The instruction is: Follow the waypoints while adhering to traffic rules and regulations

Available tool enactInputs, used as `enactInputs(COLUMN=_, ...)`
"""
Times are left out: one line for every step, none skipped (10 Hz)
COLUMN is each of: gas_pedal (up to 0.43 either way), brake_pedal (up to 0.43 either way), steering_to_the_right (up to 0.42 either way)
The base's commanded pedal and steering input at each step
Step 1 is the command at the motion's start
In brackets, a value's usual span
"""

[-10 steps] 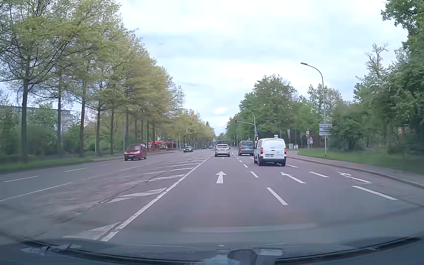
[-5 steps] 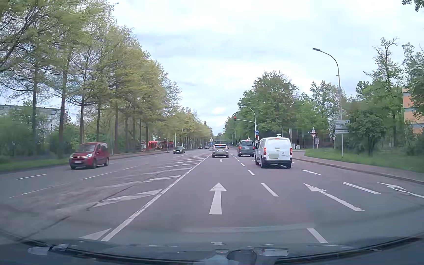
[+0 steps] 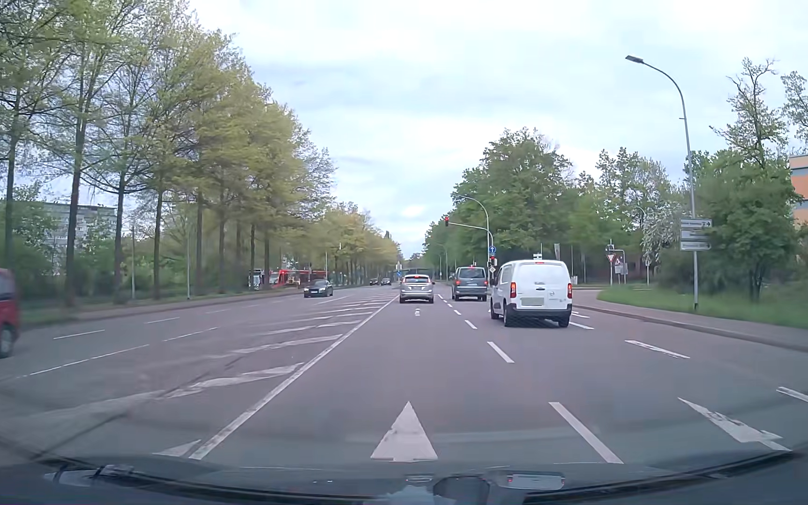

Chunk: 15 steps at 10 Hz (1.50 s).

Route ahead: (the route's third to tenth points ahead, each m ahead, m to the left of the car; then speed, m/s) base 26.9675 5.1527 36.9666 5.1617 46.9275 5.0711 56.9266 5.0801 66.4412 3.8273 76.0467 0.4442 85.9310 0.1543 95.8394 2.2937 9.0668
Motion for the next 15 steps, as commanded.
enactInputs(gas_pedal=0.000, brake_pedal=0.171, steering_to_the_right=0.005)
enactInputs(gas_pedal=0.000, brake_pedal=0.183, steering_to_the_right=0.004)
enactInputs(gas_pedal=0.000, brake_pedal=0.189, steering_to_the_right=0.004)
enactInputs(gas_pedal=0.000, brake_pedal=0.195, steering_to_the_right=0.003)
enactInputs(gas_pedal=0.000, brake_pedal=0.201, steering_to_the_right=0.003)
enactInputs(gas_pedal=0.000, brake_pedal=0.207, steering_to_the_right=0.002)
enactInputs(gas_pedal=0.000, brake_pedal=0.207, steering_to_the_right=0.001)
enactInputs(gas_pedal=0.000, brake_pedal=0.207, steering_to_the_right=0.001)
enactInputs(gas_pedal=0.000, brake_pedal=0.213, steering_to_the_right=0.000)
enactInputs(gas_pedal=0.000, brake_pedal=0.207, steering_to_the_right=0.000)
enactInputs(gas_pedal=0.000, brake_pedal=0.207, steering_to_the_right=0.000)
enactInputs(gas_pedal=0.000, brake_pedal=0.213, steering_to_the_right=0.000)
enactInputs(gas_pedal=0.000, brake_pedal=0.213, steering_to_the_right=0.000)
enactInputs(gas_pedal=0.000, brake_pedal=0.213, steering_to_the_right=-0.001)
enactInputs(gas_pedal=0.000, brake_pedal=0.213, steering_to_the_right=-0.001)
